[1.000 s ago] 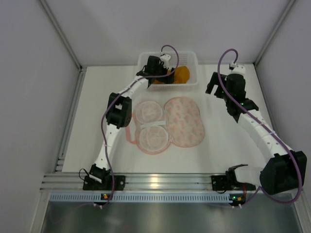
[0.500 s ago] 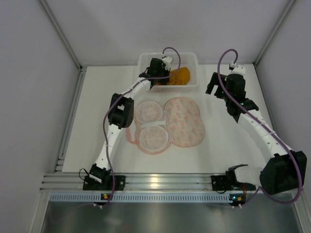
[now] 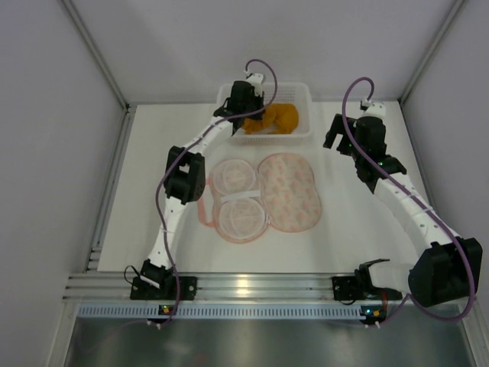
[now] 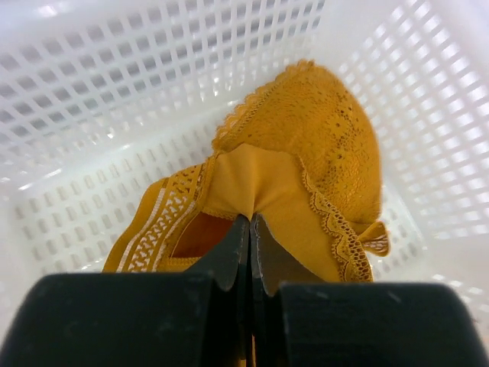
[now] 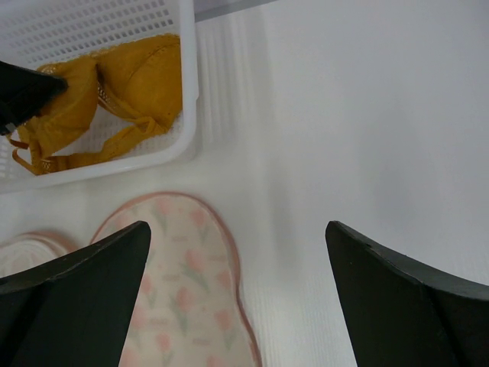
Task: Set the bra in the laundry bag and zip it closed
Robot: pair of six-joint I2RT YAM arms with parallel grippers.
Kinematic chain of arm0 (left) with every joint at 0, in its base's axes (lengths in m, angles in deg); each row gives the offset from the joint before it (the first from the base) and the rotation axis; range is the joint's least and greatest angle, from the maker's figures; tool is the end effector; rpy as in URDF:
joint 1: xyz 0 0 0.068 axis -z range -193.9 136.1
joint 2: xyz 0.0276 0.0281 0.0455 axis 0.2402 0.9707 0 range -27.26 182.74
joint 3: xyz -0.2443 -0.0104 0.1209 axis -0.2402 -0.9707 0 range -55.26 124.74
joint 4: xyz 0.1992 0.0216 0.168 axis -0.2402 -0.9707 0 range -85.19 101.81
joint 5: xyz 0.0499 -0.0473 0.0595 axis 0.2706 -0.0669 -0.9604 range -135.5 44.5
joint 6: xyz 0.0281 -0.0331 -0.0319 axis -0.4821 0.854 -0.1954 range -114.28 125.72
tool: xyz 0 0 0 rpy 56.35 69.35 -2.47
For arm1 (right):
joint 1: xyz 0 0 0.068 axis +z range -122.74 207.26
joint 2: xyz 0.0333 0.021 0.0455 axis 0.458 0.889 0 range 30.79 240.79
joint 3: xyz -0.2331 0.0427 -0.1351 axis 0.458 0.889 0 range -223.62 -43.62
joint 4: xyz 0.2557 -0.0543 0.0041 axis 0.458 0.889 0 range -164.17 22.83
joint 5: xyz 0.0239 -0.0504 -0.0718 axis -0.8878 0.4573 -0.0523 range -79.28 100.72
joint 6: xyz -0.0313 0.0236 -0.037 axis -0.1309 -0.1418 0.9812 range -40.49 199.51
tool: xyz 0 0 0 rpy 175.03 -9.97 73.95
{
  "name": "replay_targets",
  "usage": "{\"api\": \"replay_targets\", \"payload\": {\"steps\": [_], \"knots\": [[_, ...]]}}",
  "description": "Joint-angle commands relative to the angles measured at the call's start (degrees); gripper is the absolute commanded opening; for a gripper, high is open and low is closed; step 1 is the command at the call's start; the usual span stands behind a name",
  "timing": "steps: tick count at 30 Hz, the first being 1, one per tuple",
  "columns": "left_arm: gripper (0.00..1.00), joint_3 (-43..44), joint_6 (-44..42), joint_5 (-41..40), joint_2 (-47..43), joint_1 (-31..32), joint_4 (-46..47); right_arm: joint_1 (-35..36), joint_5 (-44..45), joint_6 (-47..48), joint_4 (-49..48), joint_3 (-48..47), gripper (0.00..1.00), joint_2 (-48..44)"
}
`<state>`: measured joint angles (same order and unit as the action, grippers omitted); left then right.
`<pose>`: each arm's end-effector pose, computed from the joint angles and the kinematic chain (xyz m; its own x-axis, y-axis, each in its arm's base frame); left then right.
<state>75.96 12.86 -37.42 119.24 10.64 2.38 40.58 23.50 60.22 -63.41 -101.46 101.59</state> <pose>0.5361 -0.2502 0.2068 -0.4429 0.0670 -0.8941 0.4759 0.8627 -0.1711 0.2790 0.0581 0.3226 -0.3786 0.2414 -0.8935 0.1031 0.9704 0.2184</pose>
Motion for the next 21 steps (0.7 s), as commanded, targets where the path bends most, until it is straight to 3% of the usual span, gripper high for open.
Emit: {"api": "replay_targets", "payload": {"steps": [1, 13, 21], "knots": [[0.00, -1.40, 1.39, 0.27, -11.13, -0.19, 6.88, -0.75, -0.29, -0.83, -1.80, -1.66, 1.00, -0.93], [0.00, -10.10, -0.19, 6.42, -30.12, 0.16, 7.15, -0.75, -1.61, -4.96, -4.00, -1.31, 0.99, -2.86], [0.00, -27.05, 0.86, 8.10, -48.74, 2.53, 7.06, -0.84, -0.74, -7.86, -3.12, 1.85, 0.99, -7.95]]}}
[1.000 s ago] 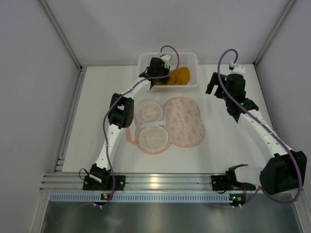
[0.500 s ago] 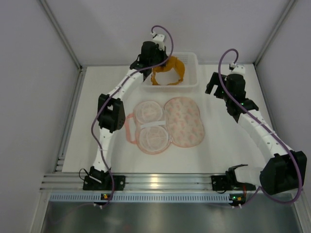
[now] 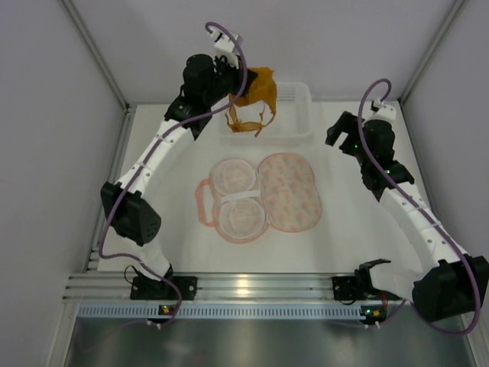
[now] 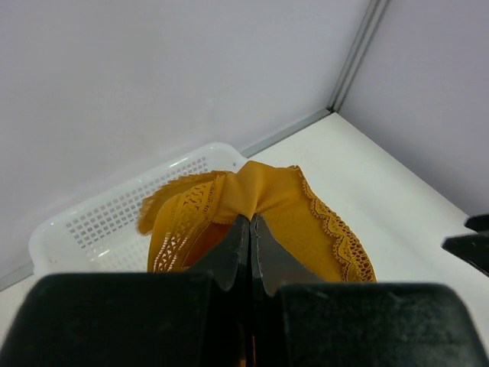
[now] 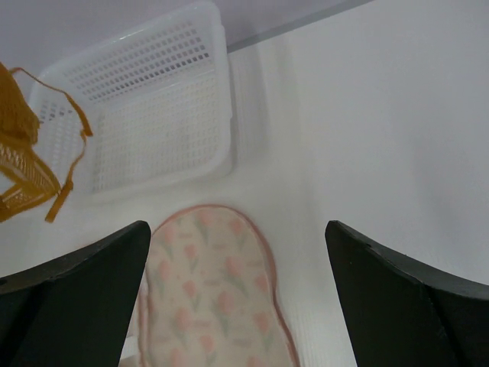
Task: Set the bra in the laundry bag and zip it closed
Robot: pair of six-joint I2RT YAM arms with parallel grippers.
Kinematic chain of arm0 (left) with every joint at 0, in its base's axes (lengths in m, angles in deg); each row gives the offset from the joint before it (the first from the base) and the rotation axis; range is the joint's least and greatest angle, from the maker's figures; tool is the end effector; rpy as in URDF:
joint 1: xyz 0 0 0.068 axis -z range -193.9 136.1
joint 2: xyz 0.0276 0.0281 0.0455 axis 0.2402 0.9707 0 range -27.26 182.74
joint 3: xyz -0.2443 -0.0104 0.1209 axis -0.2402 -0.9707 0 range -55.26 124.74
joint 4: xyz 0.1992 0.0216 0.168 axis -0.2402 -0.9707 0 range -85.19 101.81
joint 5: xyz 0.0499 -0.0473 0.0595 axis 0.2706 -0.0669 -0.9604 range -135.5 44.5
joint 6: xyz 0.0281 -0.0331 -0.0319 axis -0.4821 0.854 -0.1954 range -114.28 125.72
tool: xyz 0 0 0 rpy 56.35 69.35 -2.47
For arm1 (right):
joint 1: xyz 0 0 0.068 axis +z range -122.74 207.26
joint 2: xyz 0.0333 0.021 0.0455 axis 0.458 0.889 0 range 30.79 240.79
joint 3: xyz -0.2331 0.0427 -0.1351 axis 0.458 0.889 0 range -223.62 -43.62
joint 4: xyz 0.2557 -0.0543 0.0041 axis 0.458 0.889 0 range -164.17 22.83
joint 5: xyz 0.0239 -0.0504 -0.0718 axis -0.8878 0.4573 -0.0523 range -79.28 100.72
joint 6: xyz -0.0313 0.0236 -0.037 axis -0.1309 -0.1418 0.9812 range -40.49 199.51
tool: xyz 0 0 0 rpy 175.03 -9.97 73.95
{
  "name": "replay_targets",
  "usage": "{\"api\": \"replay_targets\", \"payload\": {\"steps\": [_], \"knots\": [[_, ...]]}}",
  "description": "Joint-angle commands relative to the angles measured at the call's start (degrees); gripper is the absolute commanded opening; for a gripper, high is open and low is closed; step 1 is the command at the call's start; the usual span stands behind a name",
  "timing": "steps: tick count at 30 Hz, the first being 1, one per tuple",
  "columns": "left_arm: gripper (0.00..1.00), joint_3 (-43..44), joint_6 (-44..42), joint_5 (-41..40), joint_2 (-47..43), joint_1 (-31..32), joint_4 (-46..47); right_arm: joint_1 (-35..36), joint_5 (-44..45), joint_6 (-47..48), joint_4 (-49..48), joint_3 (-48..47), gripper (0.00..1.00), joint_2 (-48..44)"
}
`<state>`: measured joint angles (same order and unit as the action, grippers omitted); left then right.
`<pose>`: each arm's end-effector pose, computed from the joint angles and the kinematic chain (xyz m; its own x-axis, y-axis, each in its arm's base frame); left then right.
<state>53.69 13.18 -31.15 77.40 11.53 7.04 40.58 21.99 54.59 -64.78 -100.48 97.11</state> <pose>0.3892 -0.1948 0.4461 -0.0906 -0.0962 -0.9912 0.6334 0.7625 -0.1318 0.2629 0.0552 0.3390 -0.3045 0.3525 -0.8849 0.0907 0.9355 0.3415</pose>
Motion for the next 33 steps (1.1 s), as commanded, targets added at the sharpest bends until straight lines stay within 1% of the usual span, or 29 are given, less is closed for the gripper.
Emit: {"api": "replay_targets", "payload": {"steps": [1, 2, 4, 5, 7, 8, 12, 13, 14, 17, 19, 22, 23, 25, 26, 30, 32, 33], "knots": [[0.00, -6.71, 0.45, 1.21, -10.58, 2.34, 2.49, -0.75, 1.03, -3.36, -1.22, 1.14, 0.99, -3.83], [0.00, -10.82, 0.45, 0.86, -12.45, 3.21, 2.49, -0.84, 1.12, -3.81, -0.17, 2.10, 0.99, -4.53], [0.00, -15.23, 0.97, -0.63, -17.53, 6.02, 3.36, -0.75, 0.08, -4.69, 0.54, 3.24, 0.99, -6.20], [0.00, -20.21, 2.63, -1.07, -19.13, 6.99, 4.24, -0.75, -0.36, -5.13, 1.50, 4.73, 0.99, -6.99], [0.00, -25.25, 4.92, -1.34, -23.17, 9.45, 8.02, -0.75, -2.21, -6.18, 2.38, 6.58, 0.99, -9.54], [0.00, -29.28, 7.54, -1.43, -24.14, 10.07, 8.55, -0.75, -2.56, -6.53, 2.56, 8.85, 0.99, -10.59], [0.00, -37.39, 11.08, -1.95, -27.49, 12.71, 10.83, -0.84, -4.32, -7.33, 2.30, 15.27, 1.00, -17.26], [0.00, -39.14, 11.78, -2.22, -28.45, 13.15, 13.02, -0.75, -4.15, -7.42, 2.21, 17.64, 0.99, -18.06], [0.00, -42.47, 13.70, -2.31, -28.81, 13.59, 14.69, -0.75, -3.97, -7.33, 2.30, 18.53, 0.99, -18.86], [0.00, -46.18, 17.74, -2.13, -28.29, 14.91, 18.91, -0.84, -3.80, -7.06, 4.32, 19.16, 0.99, -20.09], [0.00, -46.81, 18.99, -2.22, -26.89, 15.96, 19.80, -0.75, -3.62, -6.28, 5.55, 18.54, 1.00, -20.36], [0.00, -49.87, 23.28, -5.99, -25.39, 17.46, 23.22, -0.84, -3.09, -5.40, 5.56, 18.45, 0.99, -20.36], [0.00, -50.58, 24.17, -7.04, -25.04, 17.63, 26.02, -0.84, -3.01, -5.22, 5.29, 18.54, 1.00, -20.27], [0.00, -50.50, 25.31, -9.68, -23.89, 17.81, 26.92, -0.75, -3.18, -5.13, 4.68, 18.80, 1.00, -19.66], [0.00, -49.28, 24.71, -11.95, -23.19, 17.81, 26.92, -0.84, -3.62, -5.22, 4.59, 18.54, 0.99, -18.87], [0.00, -46.20, 22.34, -16.54, -22.75, 17.81, 26.84, -0.75, -5.38, -4.60, 4.33, 17.66, 0.99, -16.93], [0.00, -43.83, 19.62, -16.64, -22.83, 17.81, 26.66, -0.75, -5.12, -4.60, 3.97, 17.75, 0.99, -16.67], [0.00, -43.30, 18.48, -15.33, -22.84, 17.81, 26.23, -0.84, -5.03, -4.69, 3.97, 17.66, 0.99, -16.67]]}}
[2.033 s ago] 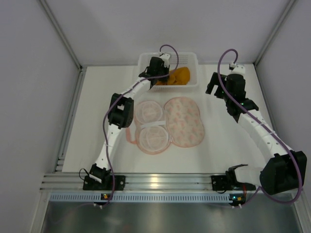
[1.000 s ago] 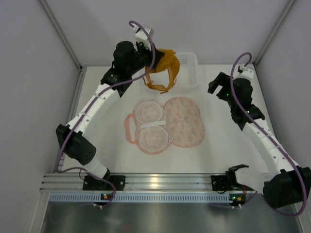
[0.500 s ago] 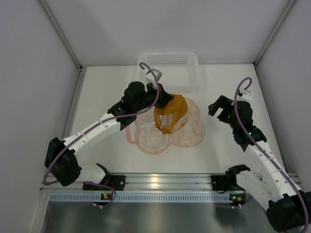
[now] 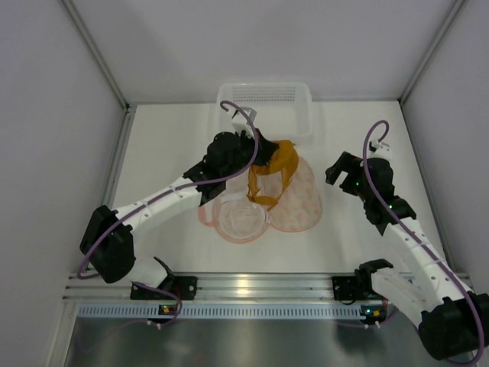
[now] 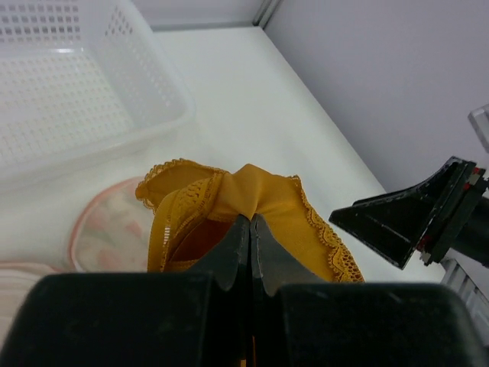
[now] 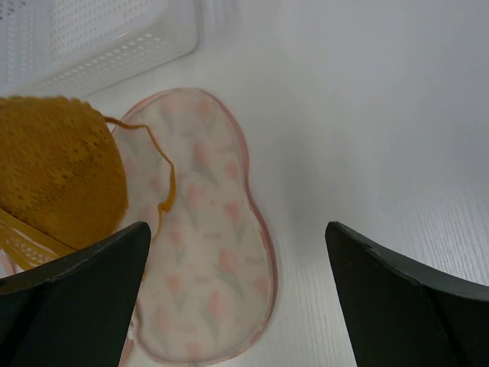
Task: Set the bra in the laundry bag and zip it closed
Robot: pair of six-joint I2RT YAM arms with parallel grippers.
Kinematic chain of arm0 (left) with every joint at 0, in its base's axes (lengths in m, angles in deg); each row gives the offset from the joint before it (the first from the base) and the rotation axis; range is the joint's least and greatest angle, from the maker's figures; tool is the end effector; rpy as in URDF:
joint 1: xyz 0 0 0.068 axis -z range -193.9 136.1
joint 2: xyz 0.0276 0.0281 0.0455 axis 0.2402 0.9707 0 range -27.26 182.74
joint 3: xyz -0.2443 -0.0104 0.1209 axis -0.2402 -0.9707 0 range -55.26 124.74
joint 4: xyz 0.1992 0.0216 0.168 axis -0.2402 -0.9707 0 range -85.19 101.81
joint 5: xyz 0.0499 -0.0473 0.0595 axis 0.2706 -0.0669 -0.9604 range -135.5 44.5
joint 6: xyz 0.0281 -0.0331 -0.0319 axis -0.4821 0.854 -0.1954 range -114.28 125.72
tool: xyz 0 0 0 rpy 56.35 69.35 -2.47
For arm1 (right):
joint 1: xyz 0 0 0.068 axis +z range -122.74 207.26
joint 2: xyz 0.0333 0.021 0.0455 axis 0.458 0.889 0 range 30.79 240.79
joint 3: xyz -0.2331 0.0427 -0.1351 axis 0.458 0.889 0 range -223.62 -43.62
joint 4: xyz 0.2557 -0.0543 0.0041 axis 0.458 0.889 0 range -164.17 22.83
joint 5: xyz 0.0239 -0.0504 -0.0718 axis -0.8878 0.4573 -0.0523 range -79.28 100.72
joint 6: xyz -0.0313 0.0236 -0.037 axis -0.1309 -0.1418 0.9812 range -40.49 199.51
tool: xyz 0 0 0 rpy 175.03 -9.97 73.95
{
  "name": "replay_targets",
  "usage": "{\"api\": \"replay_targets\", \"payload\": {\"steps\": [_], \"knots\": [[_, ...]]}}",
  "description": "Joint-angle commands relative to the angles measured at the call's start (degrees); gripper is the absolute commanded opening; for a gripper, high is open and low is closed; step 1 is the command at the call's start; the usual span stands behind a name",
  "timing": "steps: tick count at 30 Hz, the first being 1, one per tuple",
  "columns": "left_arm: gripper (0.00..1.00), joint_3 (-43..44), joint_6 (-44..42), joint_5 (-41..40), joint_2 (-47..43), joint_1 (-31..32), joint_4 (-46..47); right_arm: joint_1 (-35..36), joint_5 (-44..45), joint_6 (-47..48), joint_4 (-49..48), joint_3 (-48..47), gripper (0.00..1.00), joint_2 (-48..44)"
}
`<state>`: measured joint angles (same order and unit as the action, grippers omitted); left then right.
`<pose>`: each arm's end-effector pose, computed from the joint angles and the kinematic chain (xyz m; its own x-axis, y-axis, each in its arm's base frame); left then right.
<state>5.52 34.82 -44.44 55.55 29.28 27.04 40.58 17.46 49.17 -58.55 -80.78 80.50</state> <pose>0.2515 -0.2369 0.3261 -0.4147 -0.2776 -0.8666 0.5675 0.6656 -0.4848 0.1935 0.0417 0.2686 -0.4612 0.4063 -0.7888 0.1214 0.9096 0.3975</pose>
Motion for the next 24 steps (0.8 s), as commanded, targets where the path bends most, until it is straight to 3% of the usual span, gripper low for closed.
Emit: {"api": "replay_targets", "payload": {"steps": [1, 6, 12, 19, 24], "knots": [[0.00, 5.84, -6.66, -1.33, -0.98, 0.06, 5.53, -0.75, -0.24, 0.82, -2.34, -2.03, 0.99, -0.06], [0.00, 5.33, -11.34, 2.71, -0.98, 0.06, -0.19, -0.75, 3.27, -0.06, -1.03, -2.21, 0.99, -0.94], [0.00, 1.55, -11.88, 17.56, -2.73, 0.15, -0.37, -0.75, 1.87, 1.25, -1.64, -3.17, 0.99, -0.23], [0.00, -4.86, -19.77, 24.07, -3.27, 0.24, -4.49, -0.75, 7.76, 5.03, 2.58, -7.65, 0.99, -0.84], [0.01, -8.56, -19.96, 24.61, -0.19, 0.24, -7.05, -0.84, 1.62, 8.54, 1.17, -7.30, 1.00, -1.29]]}}
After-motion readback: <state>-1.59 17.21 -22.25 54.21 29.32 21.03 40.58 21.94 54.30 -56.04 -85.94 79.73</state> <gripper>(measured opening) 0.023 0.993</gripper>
